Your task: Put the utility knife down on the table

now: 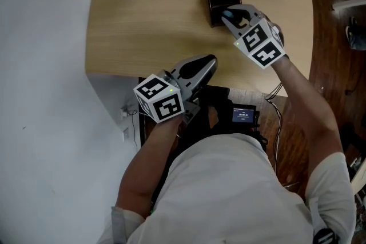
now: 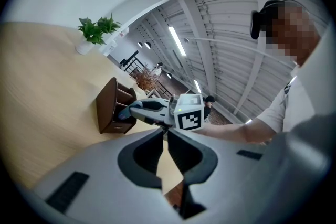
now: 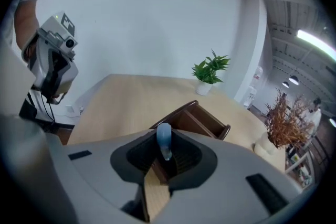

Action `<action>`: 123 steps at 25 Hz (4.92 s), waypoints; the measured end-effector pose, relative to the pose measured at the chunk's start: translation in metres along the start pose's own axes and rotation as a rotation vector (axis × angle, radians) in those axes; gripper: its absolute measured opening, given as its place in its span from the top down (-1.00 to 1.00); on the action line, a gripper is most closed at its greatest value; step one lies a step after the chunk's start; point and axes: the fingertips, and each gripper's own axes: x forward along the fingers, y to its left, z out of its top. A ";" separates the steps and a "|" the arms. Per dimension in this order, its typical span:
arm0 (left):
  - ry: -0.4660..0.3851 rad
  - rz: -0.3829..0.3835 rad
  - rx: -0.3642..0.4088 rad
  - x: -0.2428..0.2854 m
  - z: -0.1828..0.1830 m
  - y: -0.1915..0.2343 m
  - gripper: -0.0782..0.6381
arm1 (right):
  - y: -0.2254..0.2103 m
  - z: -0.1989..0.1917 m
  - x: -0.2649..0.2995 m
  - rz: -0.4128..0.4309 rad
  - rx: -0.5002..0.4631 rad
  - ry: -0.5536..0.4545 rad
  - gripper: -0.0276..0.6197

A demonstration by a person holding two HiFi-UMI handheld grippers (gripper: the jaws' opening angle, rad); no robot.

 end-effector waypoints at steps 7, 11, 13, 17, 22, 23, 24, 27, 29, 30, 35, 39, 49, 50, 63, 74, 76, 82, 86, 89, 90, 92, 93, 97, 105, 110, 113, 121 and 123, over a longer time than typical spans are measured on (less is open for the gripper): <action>-0.001 0.012 -0.003 -0.004 -0.002 0.003 0.76 | 0.011 -0.016 0.026 0.001 -0.106 0.063 0.69; -0.004 0.012 -0.004 -0.009 -0.003 0.004 0.76 | 0.015 -0.009 0.027 -0.008 -0.151 0.054 0.69; -0.005 0.009 -0.003 -0.009 -0.003 0.004 0.76 | 0.017 -0.007 0.027 -0.013 -0.164 0.051 0.69; -0.001 0.004 -0.007 -0.005 -0.004 0.004 0.76 | 0.025 -0.015 0.023 -0.015 -0.185 0.049 0.69; 0.005 0.004 -0.013 -0.003 -0.005 0.006 0.76 | 0.029 -0.022 0.024 -0.011 -0.187 0.057 0.69; 0.006 0.003 -0.013 -0.003 -0.005 0.006 0.76 | 0.028 -0.022 0.025 -0.009 -0.183 0.058 0.69; 0.006 0.003 -0.013 -0.003 -0.004 0.006 0.76 | 0.028 -0.021 0.026 -0.005 -0.181 0.060 0.69; 0.005 0.004 -0.015 -0.004 -0.005 0.005 0.76 | 0.029 -0.021 0.027 0.002 -0.176 0.064 0.69; 0.004 0.007 -0.017 -0.005 -0.006 0.005 0.76 | 0.028 -0.021 0.028 0.000 -0.165 0.064 0.69; 0.003 0.007 -0.016 -0.005 -0.005 0.005 0.76 | 0.028 -0.021 0.029 -0.001 -0.159 0.064 0.69; -0.001 0.000 -0.015 -0.004 -0.005 0.004 0.76 | 0.026 -0.022 0.030 -0.009 -0.137 0.067 0.69; -0.001 -0.006 -0.012 -0.004 -0.004 0.003 0.77 | 0.021 -0.021 0.028 -0.029 -0.104 0.060 0.69; -0.001 -0.015 -0.010 -0.004 -0.003 0.000 0.76 | 0.023 -0.029 0.024 -0.015 -0.064 0.072 0.58; -0.001 -0.015 -0.009 -0.004 -0.002 0.000 0.76 | 0.023 -0.029 0.024 -0.014 -0.063 0.072 0.58; -0.003 -0.019 -0.008 -0.007 -0.006 -0.001 0.76 | 0.027 -0.039 0.014 -0.033 -0.038 0.086 0.56; 0.002 -0.041 -0.004 -0.008 -0.008 -0.002 0.76 | 0.027 -0.049 -0.001 -0.066 -0.002 0.111 0.56; 0.007 -0.047 0.001 -0.009 -0.009 -0.004 0.76 | 0.029 -0.050 -0.007 -0.070 0.006 0.114 0.56; 0.020 -0.053 0.000 -0.006 -0.009 -0.011 0.77 | 0.032 -0.059 -0.025 -0.080 0.058 0.127 0.56; 0.035 -0.070 0.010 -0.004 -0.012 -0.010 0.76 | 0.036 -0.067 -0.033 -0.089 0.108 0.132 0.56; 0.049 -0.077 0.011 -0.002 -0.016 -0.010 0.77 | 0.038 -0.075 -0.039 -0.097 0.142 0.139 0.56; 0.053 -0.079 0.010 -0.002 -0.017 -0.010 0.77 | 0.039 -0.076 -0.041 -0.099 0.153 0.141 0.56; 0.060 -0.084 0.011 -0.002 -0.019 -0.011 0.77 | 0.042 -0.078 -0.045 -0.100 0.170 0.143 0.56; 0.061 -0.086 0.013 -0.003 -0.019 -0.013 0.76 | 0.044 -0.078 -0.049 -0.101 0.177 0.143 0.56; 0.055 -0.091 0.017 -0.009 -0.011 -0.026 0.76 | 0.047 -0.070 -0.068 -0.113 0.222 0.131 0.56; 0.019 -0.114 0.042 -0.030 -0.003 -0.048 0.76 | 0.061 -0.046 -0.103 -0.146 0.275 0.078 0.56; 0.010 -0.124 0.050 -0.042 -0.002 -0.057 0.76 | 0.067 -0.035 -0.122 -0.186 0.285 0.054 0.67; -0.004 -0.127 0.055 -0.048 0.000 -0.060 0.77 | 0.070 -0.030 -0.131 -0.202 0.314 0.032 0.73; -0.022 -0.141 0.070 -0.062 0.004 -0.075 0.77 | 0.082 -0.015 -0.161 -0.210 0.410 -0.041 0.91; -0.026 -0.151 0.071 -0.065 0.003 -0.079 0.77 | 0.083 -0.014 -0.169 -0.219 0.451 -0.066 0.91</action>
